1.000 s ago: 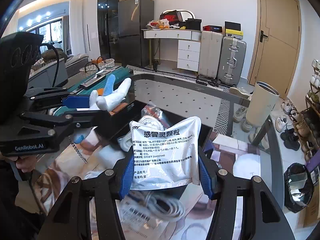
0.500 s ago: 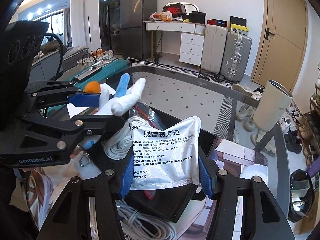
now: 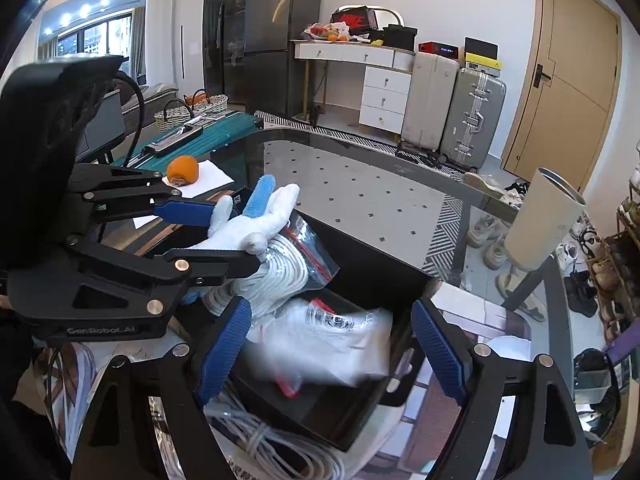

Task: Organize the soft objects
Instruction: 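Lower the granule packet into the black box and open the right gripper, then lower the plush bunny into the black box and open the left gripper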

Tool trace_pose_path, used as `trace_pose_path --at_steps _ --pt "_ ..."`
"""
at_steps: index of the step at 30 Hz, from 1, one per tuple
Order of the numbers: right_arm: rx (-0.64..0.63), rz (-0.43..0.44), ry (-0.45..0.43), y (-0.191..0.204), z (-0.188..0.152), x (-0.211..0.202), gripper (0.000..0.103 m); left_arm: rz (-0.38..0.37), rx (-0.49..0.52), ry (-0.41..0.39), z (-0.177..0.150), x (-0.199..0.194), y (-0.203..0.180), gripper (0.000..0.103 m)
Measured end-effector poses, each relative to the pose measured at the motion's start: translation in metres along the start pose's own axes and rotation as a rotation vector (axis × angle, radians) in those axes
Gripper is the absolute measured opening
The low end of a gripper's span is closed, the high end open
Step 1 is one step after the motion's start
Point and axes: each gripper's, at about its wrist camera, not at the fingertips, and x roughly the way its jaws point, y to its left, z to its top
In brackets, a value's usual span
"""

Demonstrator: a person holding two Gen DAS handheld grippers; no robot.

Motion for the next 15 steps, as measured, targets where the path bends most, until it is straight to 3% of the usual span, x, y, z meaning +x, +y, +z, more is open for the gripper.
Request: trace_pose_path --at_steps 6,12,15 --pt "0.022 -0.031 -0.007 -0.01 -0.006 -0.013 0.085 -0.02 0.007 -0.025 0.003 -0.001 -0.004 0.039" --pt "0.053 -0.056 -0.012 -0.018 -0.014 -0.024 0.085 -0.069 0.082 -0.04 0.01 0.002 -0.022 0.039" --pt "0.064 -0.067 -0.013 -0.021 -0.015 -0.028 0.085 -0.092 0.129 -0.036 0.015 0.005 -0.029 0.049"
